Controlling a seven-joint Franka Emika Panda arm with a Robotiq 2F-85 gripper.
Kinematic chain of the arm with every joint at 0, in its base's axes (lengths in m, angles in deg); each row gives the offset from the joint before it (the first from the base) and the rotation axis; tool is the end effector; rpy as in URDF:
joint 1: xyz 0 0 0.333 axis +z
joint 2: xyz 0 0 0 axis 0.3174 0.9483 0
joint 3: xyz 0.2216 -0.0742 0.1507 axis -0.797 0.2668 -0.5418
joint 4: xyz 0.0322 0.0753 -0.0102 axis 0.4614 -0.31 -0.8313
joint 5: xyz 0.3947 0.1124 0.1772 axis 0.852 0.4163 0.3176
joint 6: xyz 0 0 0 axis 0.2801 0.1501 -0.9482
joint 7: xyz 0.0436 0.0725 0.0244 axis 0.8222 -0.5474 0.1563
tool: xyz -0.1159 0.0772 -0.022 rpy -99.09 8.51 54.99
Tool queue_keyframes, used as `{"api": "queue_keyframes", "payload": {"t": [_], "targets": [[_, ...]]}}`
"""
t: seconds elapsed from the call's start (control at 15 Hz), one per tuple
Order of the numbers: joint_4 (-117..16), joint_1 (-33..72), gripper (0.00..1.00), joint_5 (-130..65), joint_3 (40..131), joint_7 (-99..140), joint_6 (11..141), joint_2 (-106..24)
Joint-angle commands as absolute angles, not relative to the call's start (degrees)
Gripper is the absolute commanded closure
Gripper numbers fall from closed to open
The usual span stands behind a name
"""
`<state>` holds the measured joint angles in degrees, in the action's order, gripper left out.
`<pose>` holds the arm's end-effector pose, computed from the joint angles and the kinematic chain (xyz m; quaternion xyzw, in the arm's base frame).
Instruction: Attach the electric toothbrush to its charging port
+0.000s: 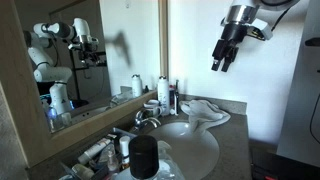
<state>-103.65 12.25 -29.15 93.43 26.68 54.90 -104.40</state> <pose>0.4027 -0.1258 0.4773 -0.9823 0.1187 -0.1319 0.0598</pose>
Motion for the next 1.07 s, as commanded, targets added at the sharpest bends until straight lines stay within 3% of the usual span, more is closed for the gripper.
{"api": "queue_keyframes", "payload": {"t": [0.0, 0.47, 1.0], "targets": [[-103.56, 11.35, 0.0, -28.48, 92.76, 27.27, 54.8, -104.22], [-103.23, 10.54, 0.0, -28.93, 92.26, 25.45, 57.43, -101.8], [-103.14, 5.06, 0.0, -33.9, 87.12, 14.6, 80.49, -87.35]]}}
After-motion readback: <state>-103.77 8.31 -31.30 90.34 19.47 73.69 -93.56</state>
